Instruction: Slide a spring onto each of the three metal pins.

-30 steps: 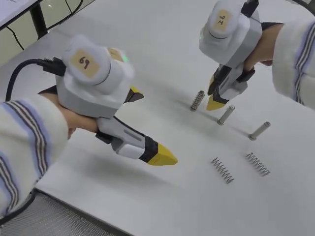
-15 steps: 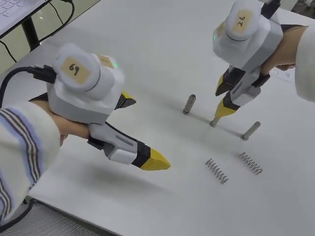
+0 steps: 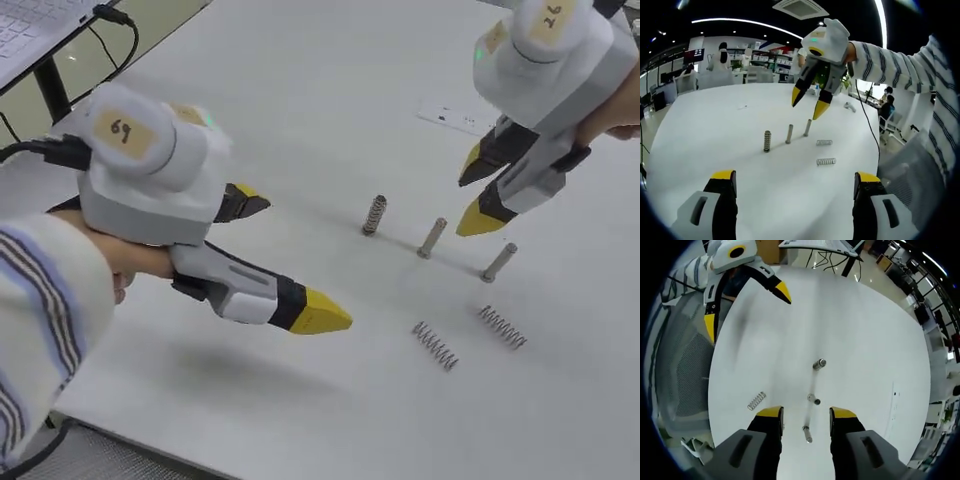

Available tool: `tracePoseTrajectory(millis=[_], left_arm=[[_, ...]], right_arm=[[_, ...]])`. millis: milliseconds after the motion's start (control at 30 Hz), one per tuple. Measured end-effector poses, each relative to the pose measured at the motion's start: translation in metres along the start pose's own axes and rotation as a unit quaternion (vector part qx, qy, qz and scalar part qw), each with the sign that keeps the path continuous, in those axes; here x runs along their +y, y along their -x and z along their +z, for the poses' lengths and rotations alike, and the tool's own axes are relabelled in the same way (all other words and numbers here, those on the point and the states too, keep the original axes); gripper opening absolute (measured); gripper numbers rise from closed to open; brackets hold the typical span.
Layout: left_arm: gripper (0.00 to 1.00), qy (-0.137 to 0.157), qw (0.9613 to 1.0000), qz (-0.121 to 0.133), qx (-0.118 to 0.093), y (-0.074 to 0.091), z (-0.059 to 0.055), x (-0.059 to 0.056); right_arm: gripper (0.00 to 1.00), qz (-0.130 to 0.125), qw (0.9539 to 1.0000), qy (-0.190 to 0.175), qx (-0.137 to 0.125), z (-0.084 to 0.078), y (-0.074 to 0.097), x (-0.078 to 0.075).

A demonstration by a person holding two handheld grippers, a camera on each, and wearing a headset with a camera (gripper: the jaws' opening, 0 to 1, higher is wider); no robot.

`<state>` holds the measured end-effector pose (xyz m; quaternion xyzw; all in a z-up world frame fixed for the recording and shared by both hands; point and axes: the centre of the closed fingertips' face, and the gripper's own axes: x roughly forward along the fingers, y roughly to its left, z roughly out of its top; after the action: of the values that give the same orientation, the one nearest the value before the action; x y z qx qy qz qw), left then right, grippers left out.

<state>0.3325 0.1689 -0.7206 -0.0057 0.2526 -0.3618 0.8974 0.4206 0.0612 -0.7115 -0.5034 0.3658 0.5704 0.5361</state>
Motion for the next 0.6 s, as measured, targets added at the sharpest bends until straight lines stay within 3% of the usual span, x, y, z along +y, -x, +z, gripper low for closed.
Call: tracePoseTrajectory(millis=[167, 233, 600], left_arm=[[0.96, -0.008, 1.0, -0.003, 0.004, 0.002, 0.002, -0.003], [0.96, 0.0, 1.0, -0.007, -0.003, 0.003, 0.005, -0.005], [0.96, -0.002, 0.9999, -0.012, 0.004, 0.007, 0.004, -0.007]], right_arm=[[0.4, -0.008, 0.9995, -0.02, -0.022, -0.003, 0.01, 0.014], [0.42, -0.011, 0.9993, -0.026, -0.026, -0.008, 0.014, 0.019], [0.46, -0.024, 0.9957, -0.078, -0.042, -0.044, 0.032, 0.041]])
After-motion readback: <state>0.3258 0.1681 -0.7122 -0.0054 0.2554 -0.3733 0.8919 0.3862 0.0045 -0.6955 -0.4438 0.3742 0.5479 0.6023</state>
